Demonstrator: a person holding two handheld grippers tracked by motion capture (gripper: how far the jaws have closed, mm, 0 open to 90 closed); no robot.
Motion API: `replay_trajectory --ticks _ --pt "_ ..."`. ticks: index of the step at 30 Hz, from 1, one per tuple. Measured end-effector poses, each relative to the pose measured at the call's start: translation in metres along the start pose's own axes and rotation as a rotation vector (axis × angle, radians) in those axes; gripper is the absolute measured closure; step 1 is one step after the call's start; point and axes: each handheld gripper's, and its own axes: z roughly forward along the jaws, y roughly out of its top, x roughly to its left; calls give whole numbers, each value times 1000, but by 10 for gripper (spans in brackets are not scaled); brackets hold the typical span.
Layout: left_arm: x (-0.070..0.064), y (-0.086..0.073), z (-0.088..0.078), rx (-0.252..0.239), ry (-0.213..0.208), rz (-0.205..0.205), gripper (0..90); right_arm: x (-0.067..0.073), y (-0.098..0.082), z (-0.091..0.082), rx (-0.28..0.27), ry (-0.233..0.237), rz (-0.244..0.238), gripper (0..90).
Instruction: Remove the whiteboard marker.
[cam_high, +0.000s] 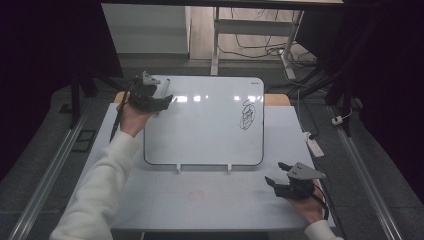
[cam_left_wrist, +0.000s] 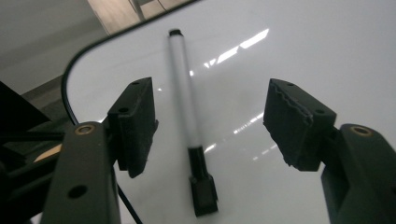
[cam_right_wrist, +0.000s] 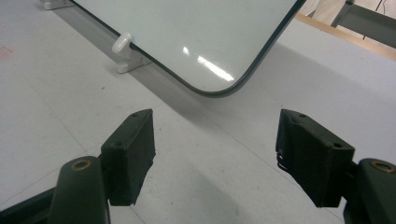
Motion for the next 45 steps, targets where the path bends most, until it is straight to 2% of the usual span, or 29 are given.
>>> replay_trajectory --ticks 3,10,17,19,25,28,35,40,45 --pt "3 4 5 -20 8 -27 389 1 0 0 2 0 -1 276" --pt "7 9 13 -37 40 -27 476 1 -1 1 9 -1 -4 275" --pt "2 11 23 -36 65 -11 581 1 -2 1 17 -4 0 275" --pt "0 11 26 -22 84 9 633 1 -3 2 22 -6 -2 276" --pt "-4 10 31 4 116 28 700 1 -3 2 25 -13 -3 278" --pt "-6 10 32 6 134 39 769 1 -3 2 26 -16 -3 279" --pt "-5 10 32 -5 99 -5 816 1 -3 2 25 -24 -3 281" --pt "-7 9 29 -23 80 13 819 1 -4 1 23 -27 -2 282" --pt "-7 7 11 -64 30 37 821 0 -4 -1 13 -38 -2 285"
